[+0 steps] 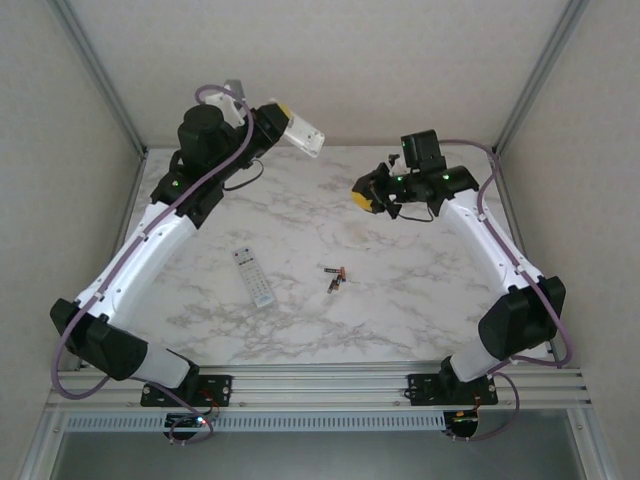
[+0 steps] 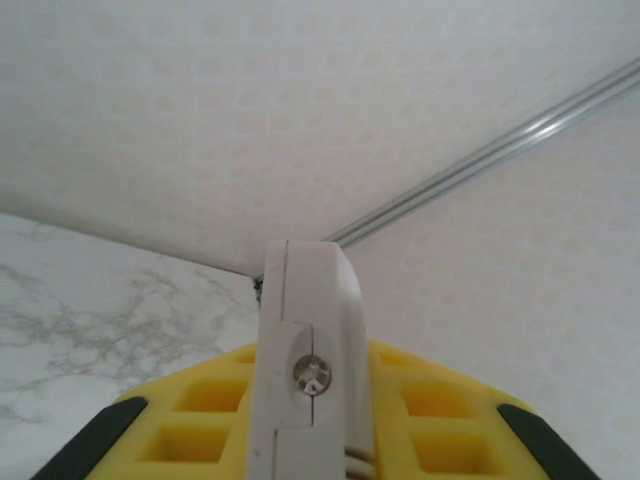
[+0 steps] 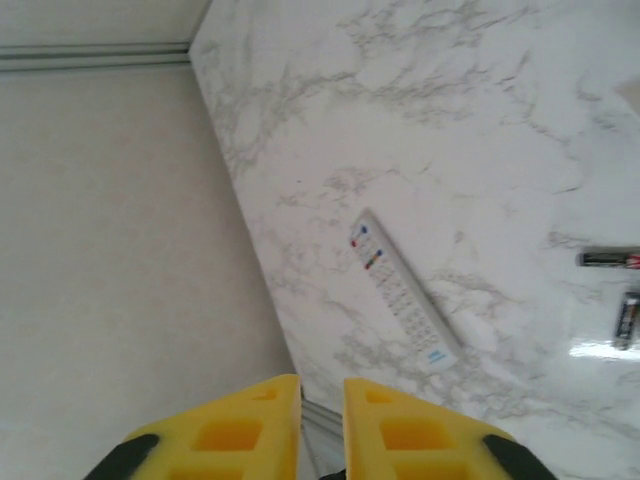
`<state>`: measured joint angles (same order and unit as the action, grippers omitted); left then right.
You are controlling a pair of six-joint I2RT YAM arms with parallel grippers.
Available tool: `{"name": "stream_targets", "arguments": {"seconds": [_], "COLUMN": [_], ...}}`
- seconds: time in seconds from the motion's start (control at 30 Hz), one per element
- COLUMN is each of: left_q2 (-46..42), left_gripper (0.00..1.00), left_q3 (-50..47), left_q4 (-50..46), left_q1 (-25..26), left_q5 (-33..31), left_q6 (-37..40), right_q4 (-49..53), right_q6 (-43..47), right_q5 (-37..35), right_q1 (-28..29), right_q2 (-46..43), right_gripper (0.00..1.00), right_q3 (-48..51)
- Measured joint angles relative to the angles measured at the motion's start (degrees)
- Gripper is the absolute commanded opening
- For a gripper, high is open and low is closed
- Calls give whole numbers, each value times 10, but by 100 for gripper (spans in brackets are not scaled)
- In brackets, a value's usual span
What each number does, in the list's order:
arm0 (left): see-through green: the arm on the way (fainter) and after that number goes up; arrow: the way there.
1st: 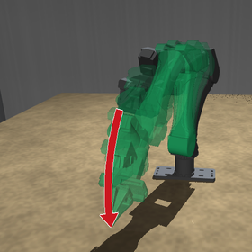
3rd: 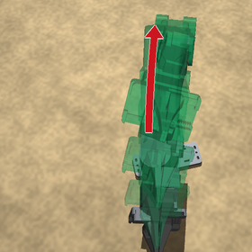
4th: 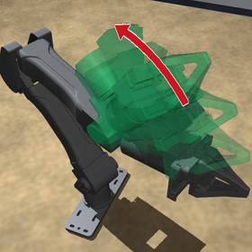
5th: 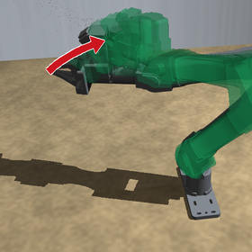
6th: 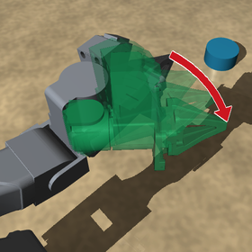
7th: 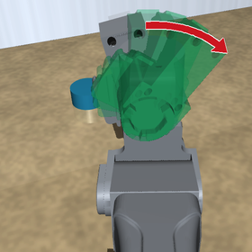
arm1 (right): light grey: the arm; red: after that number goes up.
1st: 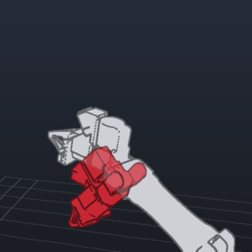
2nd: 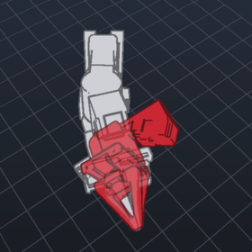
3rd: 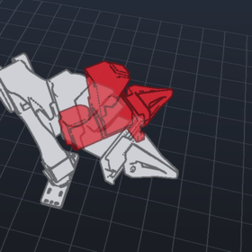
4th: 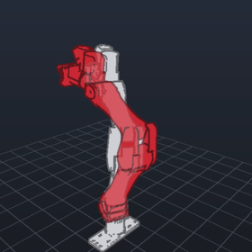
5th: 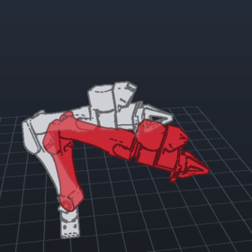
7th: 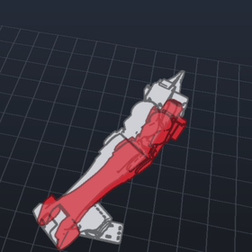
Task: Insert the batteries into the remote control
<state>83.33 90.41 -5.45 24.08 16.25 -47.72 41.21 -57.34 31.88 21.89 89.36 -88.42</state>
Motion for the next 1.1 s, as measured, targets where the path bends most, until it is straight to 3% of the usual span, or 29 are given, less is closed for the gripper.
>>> {"name": "stream_targets", "arguments": {"seconds": [0.07, 0.2, 0.33, 0.53, 0.7, 0.9, 1.1], "left_q2": [-6, -12, -6, 26, 60, 67, 66], "left_gripper": [0, 0, 0, 0, 0, 0, 0], "left_q3": [-21, -54, -54, -22, 14, 26, 26], "left_q4": [-3, 3, 16, 22, 11, -10, -18], "left_q1": [-4, -11, -12, -5, 7, 13, 13], "left_q5": [-8, 0, 36, 87, 122, 120, 107], "left_q6": [-4, -21, -31, -26, -8, 21, 37], "right_q4": [2, -14, -47, -119, -146, -162, -149], "right_q6": [24, 120, 248, 529, 754, 871, 906], "right_q5": [-11, -40, -73, -90, -100, -154, -158], "right_q1": [0, 3, 14, 65, 124, 129, 129], "right_q2": [-1, -14, -52, -106, -100, -49, -33], "right_gripper": [37, 71, 88, 96, 96, 94, 91], "right_q3": [5, 10, 10, 10, 2, -23, -43]}}
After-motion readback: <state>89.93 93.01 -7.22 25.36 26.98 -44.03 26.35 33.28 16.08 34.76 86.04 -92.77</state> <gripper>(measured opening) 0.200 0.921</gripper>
